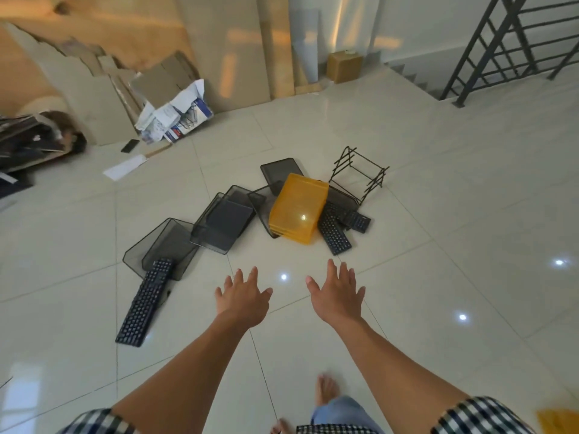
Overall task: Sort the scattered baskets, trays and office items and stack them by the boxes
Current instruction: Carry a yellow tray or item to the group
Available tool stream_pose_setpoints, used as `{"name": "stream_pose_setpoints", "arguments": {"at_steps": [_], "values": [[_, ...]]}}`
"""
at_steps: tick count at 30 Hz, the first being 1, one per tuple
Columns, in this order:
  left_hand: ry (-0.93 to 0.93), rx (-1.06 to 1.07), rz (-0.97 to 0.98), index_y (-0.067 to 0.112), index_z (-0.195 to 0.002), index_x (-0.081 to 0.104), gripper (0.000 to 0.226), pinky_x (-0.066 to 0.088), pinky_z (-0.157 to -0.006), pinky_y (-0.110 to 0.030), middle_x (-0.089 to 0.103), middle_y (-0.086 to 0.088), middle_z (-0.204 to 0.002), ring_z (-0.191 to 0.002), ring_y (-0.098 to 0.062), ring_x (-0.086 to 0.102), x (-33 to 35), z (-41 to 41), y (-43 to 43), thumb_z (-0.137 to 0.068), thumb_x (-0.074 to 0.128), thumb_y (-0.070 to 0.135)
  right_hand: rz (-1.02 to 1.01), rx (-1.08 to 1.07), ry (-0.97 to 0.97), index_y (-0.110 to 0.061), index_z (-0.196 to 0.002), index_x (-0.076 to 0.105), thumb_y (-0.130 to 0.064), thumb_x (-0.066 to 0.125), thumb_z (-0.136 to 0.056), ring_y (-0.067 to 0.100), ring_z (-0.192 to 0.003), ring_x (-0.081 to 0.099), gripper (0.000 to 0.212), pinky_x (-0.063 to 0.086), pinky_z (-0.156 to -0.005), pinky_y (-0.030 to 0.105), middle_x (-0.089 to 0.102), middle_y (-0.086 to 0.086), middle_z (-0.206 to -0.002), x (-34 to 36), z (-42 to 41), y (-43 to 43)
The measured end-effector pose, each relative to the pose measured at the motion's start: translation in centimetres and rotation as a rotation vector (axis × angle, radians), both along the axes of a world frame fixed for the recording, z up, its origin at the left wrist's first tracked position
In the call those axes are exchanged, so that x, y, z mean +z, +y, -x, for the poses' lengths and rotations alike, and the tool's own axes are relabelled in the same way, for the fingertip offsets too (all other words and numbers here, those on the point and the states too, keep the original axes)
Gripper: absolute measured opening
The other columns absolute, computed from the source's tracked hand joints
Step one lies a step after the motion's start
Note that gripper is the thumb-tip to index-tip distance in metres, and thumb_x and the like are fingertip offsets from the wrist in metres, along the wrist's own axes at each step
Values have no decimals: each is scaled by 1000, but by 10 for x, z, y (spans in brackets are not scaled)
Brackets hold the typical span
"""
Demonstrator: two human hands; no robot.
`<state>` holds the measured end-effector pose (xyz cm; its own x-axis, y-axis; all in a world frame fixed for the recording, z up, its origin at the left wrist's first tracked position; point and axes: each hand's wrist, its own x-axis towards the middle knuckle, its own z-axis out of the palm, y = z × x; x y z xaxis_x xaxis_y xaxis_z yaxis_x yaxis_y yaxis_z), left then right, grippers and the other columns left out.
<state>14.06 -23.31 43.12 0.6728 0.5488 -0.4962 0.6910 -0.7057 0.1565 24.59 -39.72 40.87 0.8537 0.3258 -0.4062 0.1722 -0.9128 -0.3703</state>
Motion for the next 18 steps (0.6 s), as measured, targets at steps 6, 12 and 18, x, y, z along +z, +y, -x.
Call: {"name": "stream_pose_setpoints", "arguments": {"at_steps": [6, 12, 18], "values": [[6, 30, -10, 28, -161, 7, 71, 12, -123, -55, 6, -9, -168, -154, -35, 7, -8, -76, 61, -102, 32, 59, -30, 11, -10, -23, -161, 9, -66, 32, -100, 30, -156, -2, 78, 8, -122, 59, 3, 8, -170, -12, -81, 60], [28, 36, -16, 27, -161, 7, 71, 12, -122, -56, 6, -10, -168, -154, -35, 7, -8, -179, 110, -103, 33, 58, -46, 5, -7, -23, -161, 11, -66, 35, -99, 30, -156, 0, 79, 10, -122, 61, 6, 8, -169, -18, -184, 108], [-2, 58, 0, 28, -161, 8, 70, 11, -122, -56, 8, -9, -168, -154, -34, 7, -8, -267, 143, -103, 35, 57, -36, 18, -27, -22, -160, 14, -67, 34, -99, 32, -155, 4, 79, 12, -120, 62, 10, 11, -168, -19, -278, 145]]}}
